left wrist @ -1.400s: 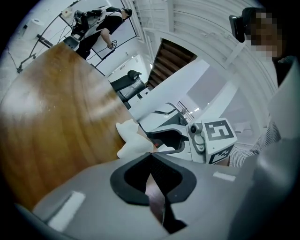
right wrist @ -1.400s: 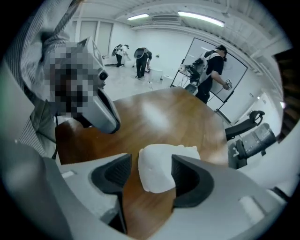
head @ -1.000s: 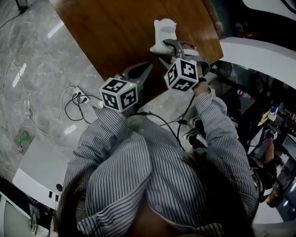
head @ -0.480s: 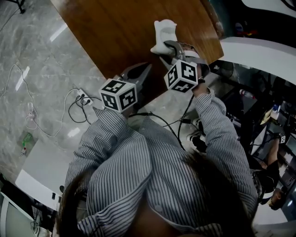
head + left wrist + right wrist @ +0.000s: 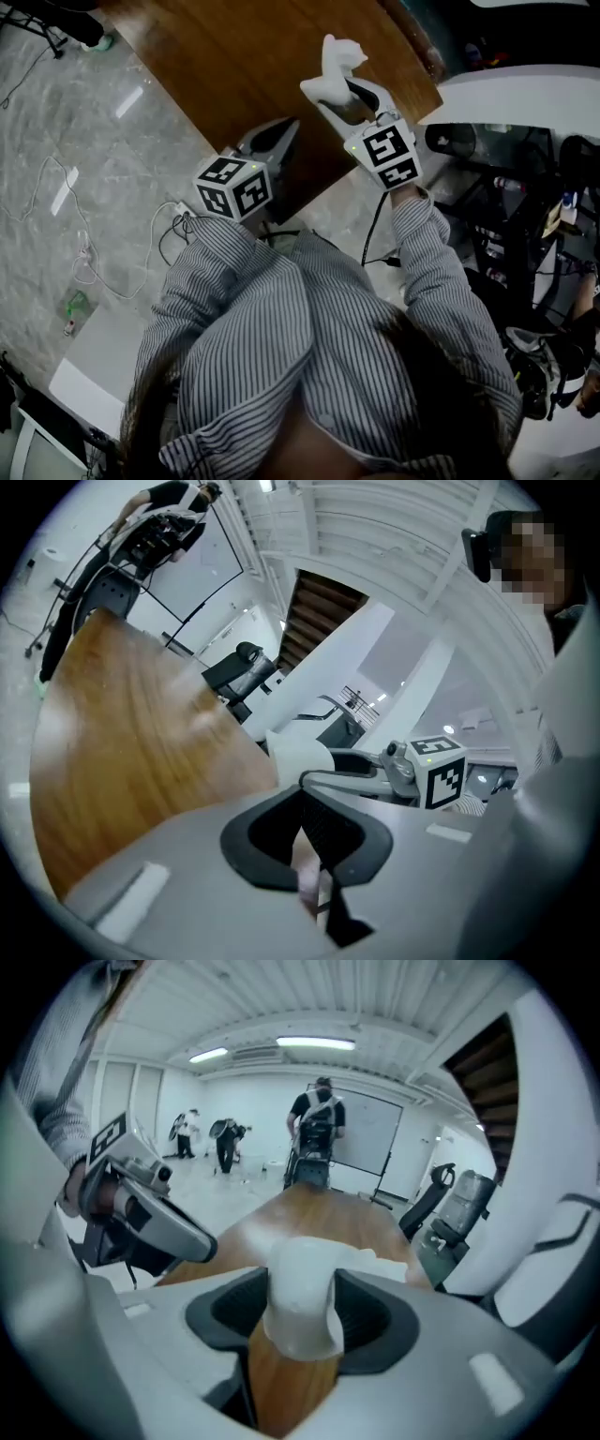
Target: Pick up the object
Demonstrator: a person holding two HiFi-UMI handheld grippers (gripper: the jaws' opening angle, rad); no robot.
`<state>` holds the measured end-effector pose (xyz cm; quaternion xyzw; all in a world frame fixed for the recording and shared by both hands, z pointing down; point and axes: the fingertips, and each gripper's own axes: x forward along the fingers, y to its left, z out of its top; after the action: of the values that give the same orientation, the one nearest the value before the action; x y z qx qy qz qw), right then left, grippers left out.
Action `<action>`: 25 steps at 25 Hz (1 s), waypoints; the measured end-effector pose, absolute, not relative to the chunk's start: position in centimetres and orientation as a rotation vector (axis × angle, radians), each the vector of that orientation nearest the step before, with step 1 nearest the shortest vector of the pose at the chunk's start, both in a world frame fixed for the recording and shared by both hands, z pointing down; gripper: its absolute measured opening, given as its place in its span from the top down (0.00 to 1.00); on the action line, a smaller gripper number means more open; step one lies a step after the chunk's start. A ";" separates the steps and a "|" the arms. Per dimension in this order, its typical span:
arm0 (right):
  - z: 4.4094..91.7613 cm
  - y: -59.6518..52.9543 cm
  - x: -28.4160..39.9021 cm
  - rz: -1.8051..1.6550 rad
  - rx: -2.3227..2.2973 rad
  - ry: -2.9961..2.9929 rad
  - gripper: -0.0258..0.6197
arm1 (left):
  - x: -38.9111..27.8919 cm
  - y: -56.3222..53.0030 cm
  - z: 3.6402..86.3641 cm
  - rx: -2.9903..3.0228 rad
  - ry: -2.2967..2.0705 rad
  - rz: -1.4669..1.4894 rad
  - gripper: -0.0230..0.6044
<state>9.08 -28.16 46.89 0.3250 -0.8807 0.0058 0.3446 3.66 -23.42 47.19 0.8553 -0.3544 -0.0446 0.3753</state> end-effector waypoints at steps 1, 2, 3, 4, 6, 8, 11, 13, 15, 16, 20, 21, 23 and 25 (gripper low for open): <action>45.9 -28.1 9.1 0.061 0.898 -2.331 0.61 | 3.4 -23.6 46.3 2.213 -0.911 -0.114 0.95; 45.1 -27.8 9.2 0.109 0.943 -2.374 0.61 | 3.1 -23.7 45.5 2.232 -0.916 -0.115 0.95; 44.3 -27.5 9.4 0.155 0.980 -2.413 0.61 | 2.9 -23.7 44.7 2.249 -0.922 -0.118 0.95; 43.5 -27.2 9.5 0.197 1.012 -2.448 0.61 | 2.7 -23.7 44.0 2.265 -0.929 -0.121 0.95; 42.3 -26.5 9.8 0.285 1.073 -2.518 0.61 | 2.2 -23.5 42.8 2.289 -0.940 -0.126 0.95; 41.3 -25.6 9.9 0.402 1.130 -2.588 0.61 | 1.8 -22.8 41.9 2.299 -0.943 -0.134 0.95; 40.5 -24.6 10.2 0.612 1.210 -2.671 0.61 | 1.3 -21.9 40.9 2.314 -0.943 -0.135 0.95; 40.6 -23.9 10.6 0.731 1.254 -2.704 0.62 | 1.5 -21.2 40.6 2.325 -0.938 -0.127 0.95; 40.7 -23.4 11.2 0.829 1.300 -2.735 0.62 | 2.1 -20.7 40.5 2.334 -0.925 -0.118 0.95; 40.7 -23.2 11.6 0.877 1.325 -2.751 0.62 | 2.5 -20.6 40.4 2.339 -0.917 -0.113 0.95; 40.7 -22.4 13.1 1.055 1.395 -2.815 0.62 | 4.1 -20.1 40.4 2.358 -0.895 -0.096 0.95; 40.6 -22.2 13.1 1.091 1.396 -2.831 0.62 | 4.3 -19.9 40.4 2.361 -0.893 -0.094 0.95; 40.4 -21.6 13.0 1.145 1.391 -2.866 0.62 | 4.4 -19.7 40.3 2.367 -0.895 -0.090 0.95; 40.3 -21.1 12.8 1.157 1.394 -2.880 0.62 | 4.4 -19.6 40.1 2.372 -0.901 -0.088 0.95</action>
<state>12.82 -21.06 40.32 0.4064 -0.8392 0.3372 -0.1300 4.44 -19.57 40.13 0.8922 -0.3389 -0.0332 0.2968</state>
